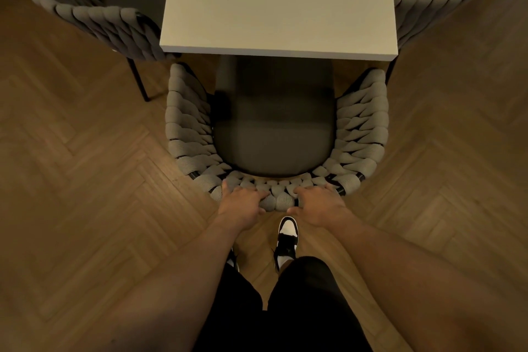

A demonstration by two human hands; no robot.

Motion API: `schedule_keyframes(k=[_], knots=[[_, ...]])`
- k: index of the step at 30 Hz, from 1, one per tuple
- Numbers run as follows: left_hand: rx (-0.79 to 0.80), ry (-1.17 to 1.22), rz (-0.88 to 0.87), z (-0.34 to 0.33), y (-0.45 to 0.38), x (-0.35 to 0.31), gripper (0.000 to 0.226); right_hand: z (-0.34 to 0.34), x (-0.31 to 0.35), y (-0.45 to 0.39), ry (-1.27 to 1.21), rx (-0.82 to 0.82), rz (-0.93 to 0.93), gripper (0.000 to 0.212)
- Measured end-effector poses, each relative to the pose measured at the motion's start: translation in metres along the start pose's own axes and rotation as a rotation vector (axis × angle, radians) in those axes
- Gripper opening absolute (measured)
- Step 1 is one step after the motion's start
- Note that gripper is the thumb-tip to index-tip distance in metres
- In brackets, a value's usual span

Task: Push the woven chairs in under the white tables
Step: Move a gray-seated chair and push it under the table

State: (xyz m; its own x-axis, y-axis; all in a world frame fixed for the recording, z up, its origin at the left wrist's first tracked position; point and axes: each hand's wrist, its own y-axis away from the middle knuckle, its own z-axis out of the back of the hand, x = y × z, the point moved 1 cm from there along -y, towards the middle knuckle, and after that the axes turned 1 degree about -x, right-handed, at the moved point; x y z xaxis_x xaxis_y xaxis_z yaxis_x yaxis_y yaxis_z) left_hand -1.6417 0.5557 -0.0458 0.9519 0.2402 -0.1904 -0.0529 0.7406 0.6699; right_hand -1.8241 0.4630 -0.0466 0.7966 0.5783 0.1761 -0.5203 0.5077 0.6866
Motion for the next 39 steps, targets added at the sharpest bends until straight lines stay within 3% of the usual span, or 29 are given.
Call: schedule_keyframes(k=[4, 9, 17, 23, 39], knots=[[0.019, 0.049, 0.025, 0.006, 0.001, 0.002, 0.054, 0.007, 0.001, 0.000, -0.034, 0.057, 0.013, 0.058], [-0.049, 0.251, 0.038, 0.025, 0.015, 0.019, 0.037, 0.024, 0.010, -0.002, -0.155, 0.142, 0.012, 0.056], [-0.101, 0.488, 0.282, 0.027, 0.066, 0.092, 0.042, 0.067, 0.096, -0.023, -0.136, 0.229, 0.137, 0.057], [0.005, 0.606, 0.369, 0.021, 0.096, 0.192, 0.041, 0.097, 0.200, -0.059, -0.105, 0.272, 0.210, 0.036], [-0.128, 0.850, 0.494, 0.057, 0.182, 0.520, 0.028, 0.174, 0.473, -0.173, -0.175, 0.302, 0.286, 0.028]])
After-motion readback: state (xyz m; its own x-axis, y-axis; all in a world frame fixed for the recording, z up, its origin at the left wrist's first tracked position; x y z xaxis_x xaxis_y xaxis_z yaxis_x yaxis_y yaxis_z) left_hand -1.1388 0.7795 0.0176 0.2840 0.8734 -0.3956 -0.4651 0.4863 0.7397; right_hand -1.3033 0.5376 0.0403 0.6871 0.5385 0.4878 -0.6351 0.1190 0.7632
